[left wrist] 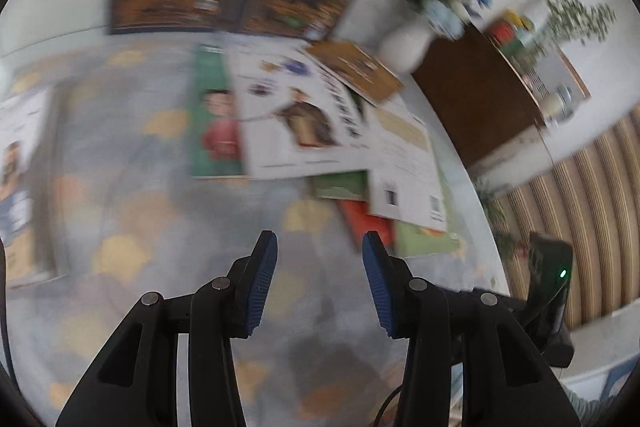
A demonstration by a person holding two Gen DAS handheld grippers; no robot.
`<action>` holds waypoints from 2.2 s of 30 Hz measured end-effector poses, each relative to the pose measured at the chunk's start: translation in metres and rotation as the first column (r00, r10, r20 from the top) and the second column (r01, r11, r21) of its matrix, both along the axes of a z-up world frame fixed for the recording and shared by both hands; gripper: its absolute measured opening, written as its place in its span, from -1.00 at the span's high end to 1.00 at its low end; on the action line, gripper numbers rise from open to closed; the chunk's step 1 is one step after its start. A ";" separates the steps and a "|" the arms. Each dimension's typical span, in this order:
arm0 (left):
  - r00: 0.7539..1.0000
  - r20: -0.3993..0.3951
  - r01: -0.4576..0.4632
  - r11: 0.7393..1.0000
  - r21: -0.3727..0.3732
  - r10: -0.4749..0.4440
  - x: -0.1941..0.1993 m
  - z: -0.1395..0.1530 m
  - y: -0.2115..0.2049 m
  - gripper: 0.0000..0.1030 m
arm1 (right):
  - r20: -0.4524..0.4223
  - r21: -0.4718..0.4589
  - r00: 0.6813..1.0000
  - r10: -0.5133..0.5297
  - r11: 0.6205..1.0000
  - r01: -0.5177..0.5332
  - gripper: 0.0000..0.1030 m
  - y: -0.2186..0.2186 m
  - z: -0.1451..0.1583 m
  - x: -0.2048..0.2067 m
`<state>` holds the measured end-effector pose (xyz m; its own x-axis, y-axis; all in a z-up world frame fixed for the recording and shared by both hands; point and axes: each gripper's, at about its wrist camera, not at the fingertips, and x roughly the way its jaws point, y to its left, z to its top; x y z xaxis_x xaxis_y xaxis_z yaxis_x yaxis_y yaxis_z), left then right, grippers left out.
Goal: Organize books
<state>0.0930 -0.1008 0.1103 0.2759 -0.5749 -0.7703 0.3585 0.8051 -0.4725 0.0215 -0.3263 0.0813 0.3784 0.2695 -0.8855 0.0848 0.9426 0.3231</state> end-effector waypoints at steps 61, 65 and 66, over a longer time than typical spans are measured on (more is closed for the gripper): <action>0.962 -0.180 0.226 0.969 0.101 -0.206 -0.093 -0.095 -0.081 0.17 | 0.071 0.362 0.983 -0.167 0.923 0.131 0.11 -0.101 -0.021 -0.057; 0.960 -0.197 0.210 0.977 0.045 -0.197 -0.088 -0.089 -0.058 0.17 | 0.168 0.469 0.979 -0.116 0.883 0.024 0.11 -0.076 0.022 -0.058; 0.965 -0.184 0.197 0.979 0.040 -0.187 -0.088 -0.084 -0.050 0.17 | 0.188 0.458 0.977 -0.096 0.889 0.000 0.11 -0.064 0.030 -0.056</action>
